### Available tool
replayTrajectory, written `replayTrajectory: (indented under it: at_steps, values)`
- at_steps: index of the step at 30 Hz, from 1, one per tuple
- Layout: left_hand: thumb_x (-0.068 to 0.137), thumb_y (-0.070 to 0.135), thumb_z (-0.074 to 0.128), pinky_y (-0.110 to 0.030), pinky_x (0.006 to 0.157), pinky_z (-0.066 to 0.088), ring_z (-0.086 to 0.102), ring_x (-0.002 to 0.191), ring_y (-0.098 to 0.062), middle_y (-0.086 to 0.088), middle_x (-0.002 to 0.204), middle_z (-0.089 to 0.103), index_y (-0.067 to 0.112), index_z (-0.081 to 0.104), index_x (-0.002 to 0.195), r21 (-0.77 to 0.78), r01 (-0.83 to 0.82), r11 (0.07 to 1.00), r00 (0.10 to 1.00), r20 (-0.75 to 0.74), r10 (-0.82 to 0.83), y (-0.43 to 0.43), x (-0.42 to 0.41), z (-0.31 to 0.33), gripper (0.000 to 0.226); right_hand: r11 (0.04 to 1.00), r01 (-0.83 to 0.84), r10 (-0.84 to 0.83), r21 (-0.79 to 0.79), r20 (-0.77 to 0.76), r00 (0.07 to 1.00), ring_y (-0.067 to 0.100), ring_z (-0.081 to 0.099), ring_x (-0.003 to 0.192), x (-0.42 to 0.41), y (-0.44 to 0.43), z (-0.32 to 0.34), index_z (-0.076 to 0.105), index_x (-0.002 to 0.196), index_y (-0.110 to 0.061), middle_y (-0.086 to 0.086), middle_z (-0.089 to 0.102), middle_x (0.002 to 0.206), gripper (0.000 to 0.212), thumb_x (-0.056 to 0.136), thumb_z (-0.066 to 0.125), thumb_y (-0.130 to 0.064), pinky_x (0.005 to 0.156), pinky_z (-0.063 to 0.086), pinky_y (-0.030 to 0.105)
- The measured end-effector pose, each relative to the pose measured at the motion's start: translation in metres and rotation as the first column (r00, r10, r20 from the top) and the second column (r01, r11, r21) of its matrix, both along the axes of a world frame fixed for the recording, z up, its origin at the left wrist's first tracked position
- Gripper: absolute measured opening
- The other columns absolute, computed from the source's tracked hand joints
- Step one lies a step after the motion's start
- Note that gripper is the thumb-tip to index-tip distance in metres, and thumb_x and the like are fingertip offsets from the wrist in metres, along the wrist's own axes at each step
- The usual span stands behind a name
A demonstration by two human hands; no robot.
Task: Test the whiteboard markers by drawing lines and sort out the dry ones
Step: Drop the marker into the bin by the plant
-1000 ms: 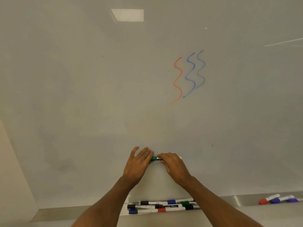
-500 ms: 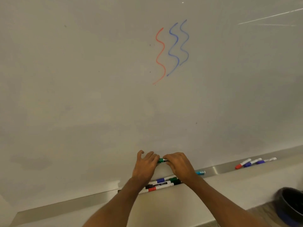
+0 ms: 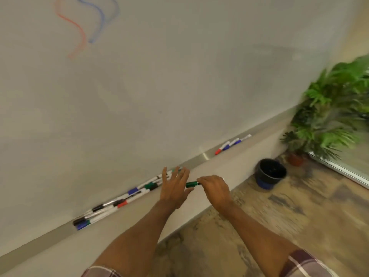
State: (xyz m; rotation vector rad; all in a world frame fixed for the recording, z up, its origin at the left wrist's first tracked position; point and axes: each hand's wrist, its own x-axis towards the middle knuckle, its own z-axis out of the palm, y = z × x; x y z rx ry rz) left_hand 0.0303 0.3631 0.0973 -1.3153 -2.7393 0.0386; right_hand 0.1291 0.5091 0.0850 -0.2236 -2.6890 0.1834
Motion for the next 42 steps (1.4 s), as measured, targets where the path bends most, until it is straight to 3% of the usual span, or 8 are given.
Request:
replayTrajectory:
  at_steps: [8, 11, 16, 18, 21, 29, 38, 42]
  values:
    - [0.098, 0.063, 0.022, -0.06, 0.115, -0.013, -0.001, 0.151, -0.024, 0.001, 0.164, 0.003, 0.025, 0.006, 0.156, -0.026, 0.132, 0.991, 0.984, 0.126, -0.128, 0.13, 0.073, -0.028, 0.071, 0.979, 0.201, -0.193, -0.006, 0.259, 0.946, 0.016, 0.057, 0.113, 0.085, 0.109, -0.028, 0.058, 0.127, -0.023, -0.003, 0.062, 0.126, 0.051, 0.079, 0.075, -0.028, 0.102, 0.037, 0.029]
    - [0.096, 0.066, 0.016, -0.06, 0.112, -0.017, -0.004, 0.151, -0.024, 0.001, 0.164, -0.002, 0.025, 0.003, 0.156, -0.05, 0.183, 0.982, 0.978, 0.115, -0.176, 0.181, 0.094, -0.032, 0.074, 0.961, 0.275, -0.258, -0.028, 0.262, 0.93, 0.017, 0.057, 0.111, 0.109, 0.151, -0.032, 0.059, 0.124, -0.024, -0.003, 0.062, 0.125, 0.043, 0.083, 0.072, -0.026, 0.1, 0.04, 0.03]
    - [0.072, 0.078, -0.022, -0.056, 0.105, -0.029, -0.009, 0.15, -0.024, 0.001, 0.164, -0.007, 0.027, -0.004, 0.155, -0.101, 0.261, 0.96, 0.963, 0.094, -0.252, 0.253, 0.118, -0.04, 0.1, 0.919, 0.39, -0.363, -0.062, 0.258, 0.895, 0.017, 0.059, 0.105, 0.142, 0.208, -0.033, 0.061, 0.119, -0.026, -0.005, 0.065, 0.118, 0.036, 0.085, 0.068, -0.016, 0.096, 0.045, 0.032]
    - [0.085, 0.074, -0.001, -0.055, 0.107, -0.025, -0.01, 0.15, -0.024, 0.001, 0.164, -0.009, 0.027, -0.005, 0.155, -0.125, 0.275, 0.953, 0.959, 0.101, -0.263, 0.277, 0.123, -0.038, 0.085, 0.901, 0.422, -0.389, -0.098, 0.248, 0.887, 0.017, 0.06, 0.105, 0.151, 0.228, -0.033, 0.062, 0.12, -0.024, -0.004, 0.066, 0.118, 0.037, 0.085, 0.067, -0.012, 0.099, 0.044, 0.034]
    - [0.095, 0.067, 0.017, -0.055, 0.111, -0.018, -0.007, 0.15, -0.023, 0.001, 0.164, -0.004, 0.025, -0.001, 0.156, -0.111, 0.309, 0.945, 0.947, 0.132, -0.294, 0.317, 0.127, -0.036, 0.076, 0.867, 0.476, -0.43, -0.148, 0.258, 0.865, 0.02, 0.06, 0.107, 0.164, 0.257, -0.027, 0.057, 0.126, -0.023, -0.002, 0.063, 0.123, 0.038, 0.09, 0.057, -0.011, 0.086, 0.049, 0.034]
    - [0.099, 0.06, 0.025, -0.058, 0.114, -0.011, 0.0, 0.151, -0.023, -0.001, 0.164, 0.006, 0.022, 0.009, 0.156, -0.085, 0.411, 0.908, 0.907, 0.142, -0.397, 0.425, 0.107, -0.04, 0.071, 0.771, 0.599, -0.525, -0.216, 0.317, 0.79, 0.019, 0.057, 0.114, 0.159, 0.35, -0.033, 0.054, 0.131, -0.028, -0.006, 0.057, 0.132, 0.037, 0.095, 0.05, -0.017, 0.088, 0.049, 0.036]
    - [0.099, 0.06, 0.025, -0.057, 0.114, -0.012, 0.002, 0.151, -0.023, -0.001, 0.164, 0.006, 0.02, 0.008, 0.156, -0.093, 0.516, 0.851, 0.855, 0.112, -0.506, 0.56, 0.057, -0.047, 0.072, 0.702, 0.675, -0.589, -0.229, 0.347, 0.73, 0.018, 0.062, 0.099, 0.12, 0.465, -0.031, 0.064, 0.115, -0.024, -0.003, 0.067, 0.112, 0.026, 0.09, 0.057, -0.016, 0.078, 0.05, 0.032]
    - [0.099, 0.06, 0.026, -0.056, 0.115, -0.009, 0.003, 0.151, -0.023, -0.001, 0.164, 0.008, 0.02, 0.009, 0.156, -0.097, 0.552, 0.828, 0.832, 0.127, -0.54, 0.619, 0.043, -0.051, 0.072, 0.674, 0.694, -0.613, -0.252, 0.333, 0.716, 0.02, 0.061, 0.102, 0.108, 0.521, -0.029, 0.064, 0.113, -0.018, 0.0, 0.066, 0.115, 0.023, 0.093, 0.055, -0.019, 0.081, 0.05, 0.035]
